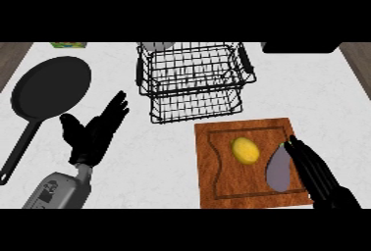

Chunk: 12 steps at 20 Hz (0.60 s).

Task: Pick the lemon from the cutting board and place it in the tiered basket

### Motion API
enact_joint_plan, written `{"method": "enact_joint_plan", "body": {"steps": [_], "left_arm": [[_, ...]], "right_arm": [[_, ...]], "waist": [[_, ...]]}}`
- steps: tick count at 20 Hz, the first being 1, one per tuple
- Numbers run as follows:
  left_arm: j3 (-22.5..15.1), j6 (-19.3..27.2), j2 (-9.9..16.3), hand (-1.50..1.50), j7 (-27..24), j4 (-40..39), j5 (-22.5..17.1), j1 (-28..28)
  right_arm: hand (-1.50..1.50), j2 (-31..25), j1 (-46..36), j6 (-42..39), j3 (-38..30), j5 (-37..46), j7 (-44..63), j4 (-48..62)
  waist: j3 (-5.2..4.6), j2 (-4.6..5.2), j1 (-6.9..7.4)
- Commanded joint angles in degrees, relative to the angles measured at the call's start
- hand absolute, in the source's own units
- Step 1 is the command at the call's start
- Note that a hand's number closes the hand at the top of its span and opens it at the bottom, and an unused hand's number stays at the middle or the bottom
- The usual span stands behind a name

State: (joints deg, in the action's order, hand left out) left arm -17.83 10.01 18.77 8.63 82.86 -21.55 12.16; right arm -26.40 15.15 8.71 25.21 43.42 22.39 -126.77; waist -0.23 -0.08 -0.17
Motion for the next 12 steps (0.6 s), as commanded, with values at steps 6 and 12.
{"method": "enact_joint_plan", "body": {"steps": [6,12], "left_arm": [[4.1,-4.23,1.86,0.0,0.85,-0.5,-0.51,0.82],[3.64,-3.64,-4.12,0.0,0.31,-0.18,4.69,-1.8]], "right_arm": [[-1.5,8.7,-5.48,-7.86,9.75,17.83,17.17,6.55],[-1.5,12.96,-6.61,-10.41,9.5,17.51,17.23,8.27]], "waist": [[0.19,0.07,0.22],[0.22,0.04,0.08]]}}
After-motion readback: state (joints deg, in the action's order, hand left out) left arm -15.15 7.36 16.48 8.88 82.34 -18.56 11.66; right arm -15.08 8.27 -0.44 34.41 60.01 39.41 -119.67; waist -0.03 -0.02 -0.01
